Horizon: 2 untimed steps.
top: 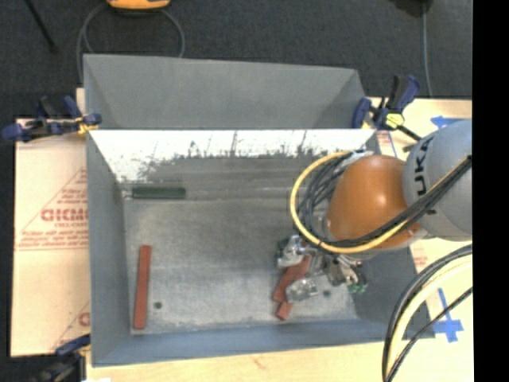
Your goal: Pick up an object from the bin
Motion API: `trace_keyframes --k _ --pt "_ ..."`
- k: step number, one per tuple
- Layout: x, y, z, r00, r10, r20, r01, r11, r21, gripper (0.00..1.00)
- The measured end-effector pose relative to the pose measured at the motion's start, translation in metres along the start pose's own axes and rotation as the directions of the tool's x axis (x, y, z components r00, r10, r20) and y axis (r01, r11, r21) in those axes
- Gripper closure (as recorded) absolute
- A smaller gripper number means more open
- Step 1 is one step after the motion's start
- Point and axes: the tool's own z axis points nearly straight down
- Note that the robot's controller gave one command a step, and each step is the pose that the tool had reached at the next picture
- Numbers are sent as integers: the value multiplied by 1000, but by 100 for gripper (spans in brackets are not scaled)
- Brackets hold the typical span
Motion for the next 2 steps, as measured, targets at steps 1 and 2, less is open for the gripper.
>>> trace_keyframes --k 1,2 --pt "0 0 0 1000 1 0 -1 1000 0 100" --pt "-3 2 -1 1000 -3 -12 3 1000 1 100"
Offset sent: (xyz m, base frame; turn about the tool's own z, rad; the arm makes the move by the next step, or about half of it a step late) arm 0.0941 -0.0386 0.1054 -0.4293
